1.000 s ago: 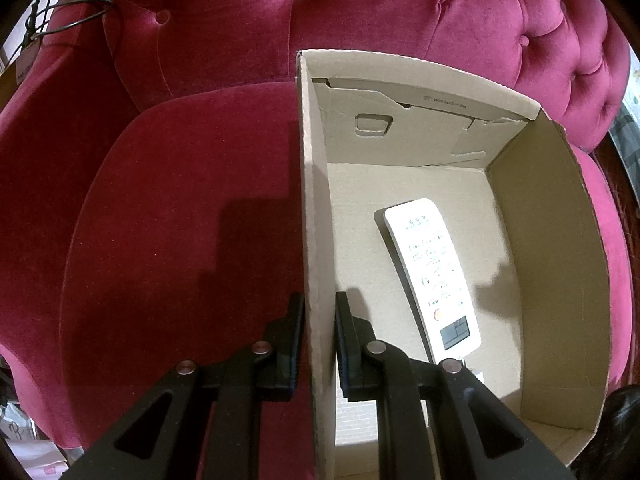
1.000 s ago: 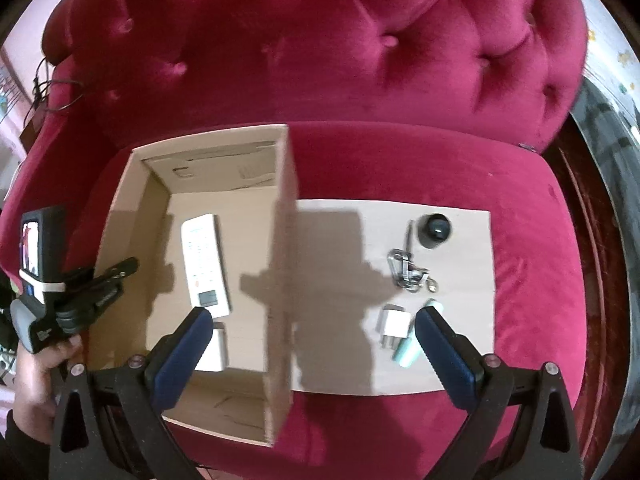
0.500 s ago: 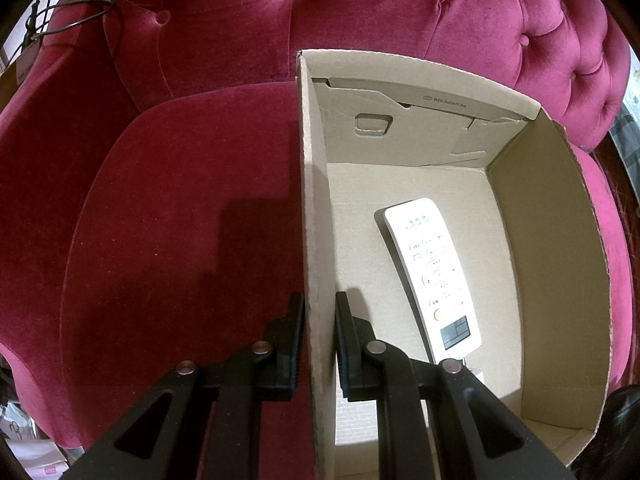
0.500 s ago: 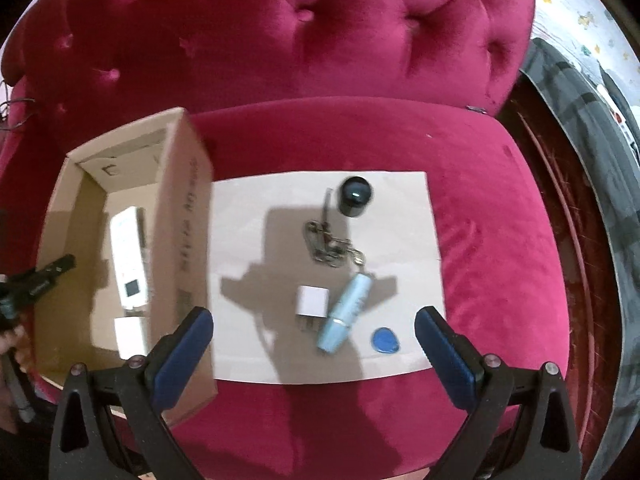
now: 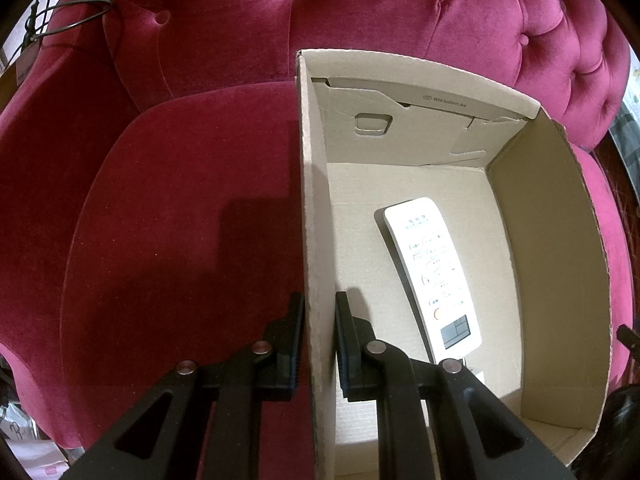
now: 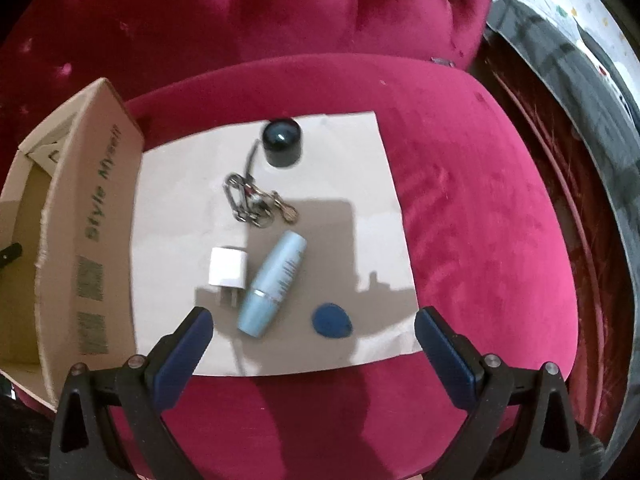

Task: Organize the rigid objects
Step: 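Move the open right gripper out of the box over the brown paper, then close the right gripper on the blue teardrop key fob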

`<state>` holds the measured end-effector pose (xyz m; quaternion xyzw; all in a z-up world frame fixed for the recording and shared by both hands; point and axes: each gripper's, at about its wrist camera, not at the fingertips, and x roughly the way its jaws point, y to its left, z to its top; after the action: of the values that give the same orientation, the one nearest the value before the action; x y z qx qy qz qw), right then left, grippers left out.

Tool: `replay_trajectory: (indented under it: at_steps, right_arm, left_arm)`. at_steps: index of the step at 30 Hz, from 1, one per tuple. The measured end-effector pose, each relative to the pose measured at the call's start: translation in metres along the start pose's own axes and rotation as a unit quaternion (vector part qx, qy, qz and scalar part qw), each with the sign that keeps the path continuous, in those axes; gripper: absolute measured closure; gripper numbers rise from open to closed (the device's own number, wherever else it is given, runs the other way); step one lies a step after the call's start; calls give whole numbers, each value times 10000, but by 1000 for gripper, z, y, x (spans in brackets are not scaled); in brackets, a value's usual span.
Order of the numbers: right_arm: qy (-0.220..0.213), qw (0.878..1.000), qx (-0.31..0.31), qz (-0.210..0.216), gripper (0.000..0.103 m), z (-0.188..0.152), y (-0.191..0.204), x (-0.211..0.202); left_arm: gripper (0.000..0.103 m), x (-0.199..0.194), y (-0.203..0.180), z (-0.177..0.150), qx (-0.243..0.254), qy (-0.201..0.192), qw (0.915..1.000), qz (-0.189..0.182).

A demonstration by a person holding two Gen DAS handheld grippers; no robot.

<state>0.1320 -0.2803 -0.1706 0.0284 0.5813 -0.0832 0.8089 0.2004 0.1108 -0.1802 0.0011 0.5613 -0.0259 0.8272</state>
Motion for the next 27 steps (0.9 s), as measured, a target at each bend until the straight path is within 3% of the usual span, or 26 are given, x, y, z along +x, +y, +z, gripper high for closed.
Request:
replay_trajectory:
  at_steps: [15,27]
  right_arm:
    - [186,9998,50,-86,1,-18,-22,51]
    - [260,9996,-59,-72,9,-24,-19,76]
  left_arm:
    - [87,-1,-1,-1,29,-5,10000,41]
    - [87,-2,-2,-1,45,-4,10000,47]
